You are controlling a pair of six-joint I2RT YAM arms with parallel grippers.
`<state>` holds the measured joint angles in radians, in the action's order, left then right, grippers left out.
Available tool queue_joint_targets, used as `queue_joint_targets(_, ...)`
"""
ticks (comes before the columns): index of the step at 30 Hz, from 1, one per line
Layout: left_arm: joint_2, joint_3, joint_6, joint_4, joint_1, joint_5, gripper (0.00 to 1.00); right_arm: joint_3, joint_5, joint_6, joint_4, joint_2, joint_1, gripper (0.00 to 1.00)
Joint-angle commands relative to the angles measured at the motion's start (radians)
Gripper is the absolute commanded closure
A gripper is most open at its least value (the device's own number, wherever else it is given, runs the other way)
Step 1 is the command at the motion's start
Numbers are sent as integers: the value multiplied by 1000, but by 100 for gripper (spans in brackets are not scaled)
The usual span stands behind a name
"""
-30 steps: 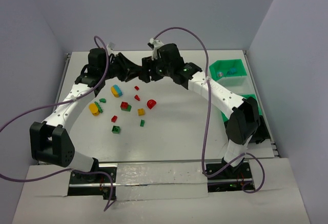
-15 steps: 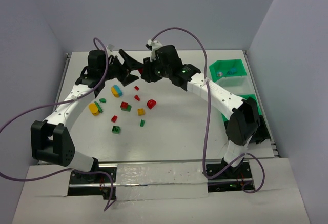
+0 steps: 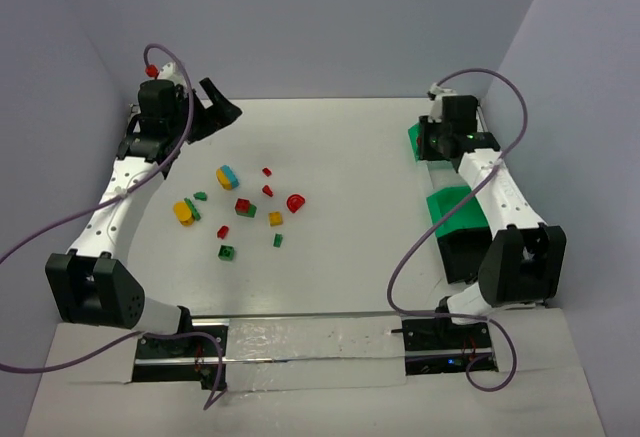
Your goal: Sort the legos into containers by color
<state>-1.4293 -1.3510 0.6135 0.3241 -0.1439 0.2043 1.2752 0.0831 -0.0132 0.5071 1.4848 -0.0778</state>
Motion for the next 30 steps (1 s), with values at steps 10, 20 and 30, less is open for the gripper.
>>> queue_joint_targets(10, -10, -25, -316, 112, -17, -153, 1, 94, -98, -190, 100, 165, 254, 94)
queue_joint_targets(20, -38, -7, -343, 134, -16, -186, 1, 190, -108, -182, 93, 305, 276, 68)
queue_joint_targets(30, -65, 3, -356, 146, -16, -232, 1, 151, -111, -171, 109, 244, 277, 33)
